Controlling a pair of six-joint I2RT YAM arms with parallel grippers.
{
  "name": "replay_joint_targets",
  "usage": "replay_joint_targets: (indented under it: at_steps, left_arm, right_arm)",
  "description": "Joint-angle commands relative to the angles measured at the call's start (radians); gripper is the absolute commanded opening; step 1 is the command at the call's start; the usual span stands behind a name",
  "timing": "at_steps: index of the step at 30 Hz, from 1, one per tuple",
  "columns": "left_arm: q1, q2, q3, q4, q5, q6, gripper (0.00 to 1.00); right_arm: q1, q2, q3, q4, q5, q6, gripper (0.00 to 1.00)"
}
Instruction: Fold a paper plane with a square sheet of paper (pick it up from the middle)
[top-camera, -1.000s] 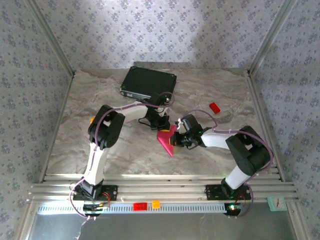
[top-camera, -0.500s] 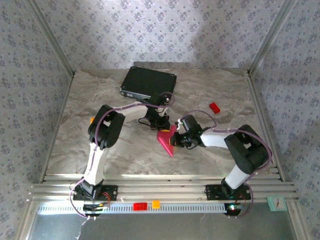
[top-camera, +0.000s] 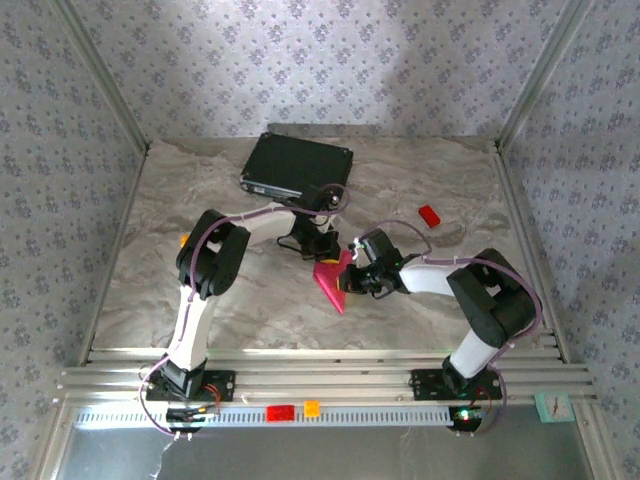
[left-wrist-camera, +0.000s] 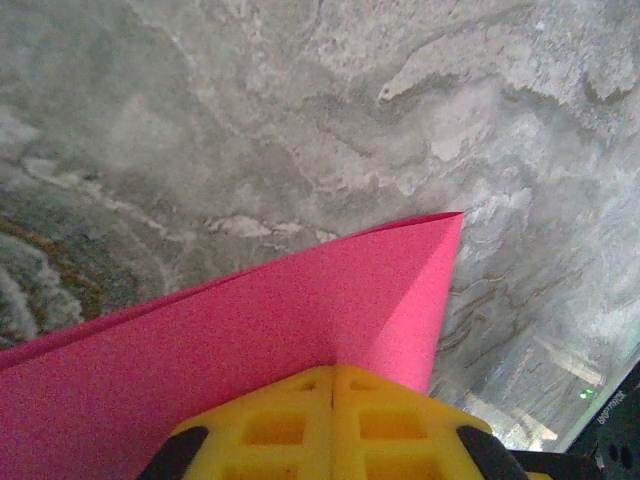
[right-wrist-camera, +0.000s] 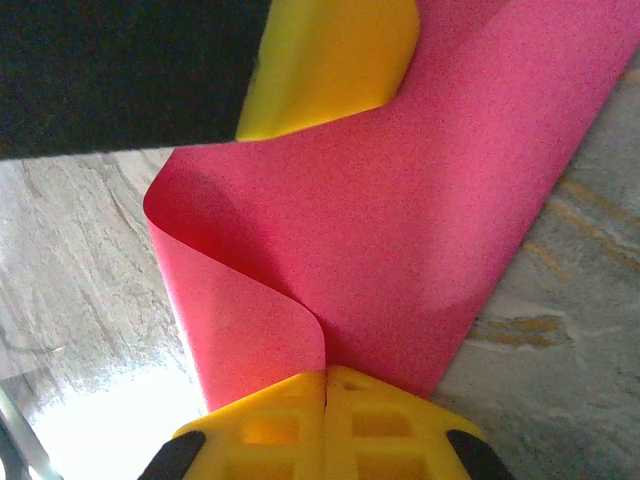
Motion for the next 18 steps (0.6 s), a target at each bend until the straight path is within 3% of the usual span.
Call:
replay_joint_targets:
  at_steps: [1,6,11,15,18]
  left_arm:
    - [-0.009,0.021,0.052,-0.070,-0.027,0.029,0.08]
    - [-0.004,0.013,0.128,-0.116,-0.052,0.050,0.15]
    - [0.007,-0.066,0.130,-0.114,-0.105,0.015,0.30]
    - [0.019,-0.182,0.023,-0.073,-0.155,-0.031,0.31]
    - [0.039,-0.277,-0.109,-0.006,-0.160,-0.084,0.27]
  right_arm:
    - [0.012,0.028,0.010,-0.046,0.036,-0.019,0.00]
    - [0.019,0.030,0.001,-0.040,0.045,-0.014,0.00]
    - [0.021,0.033,-0.006,-0.027,0.048,-0.008,0.00]
    - [0.021,0.033,-0.014,-0.014,0.051,-0.002,0.00]
    - [0.024,0.034,-0.017,-0.011,0.052,0.002,0.00]
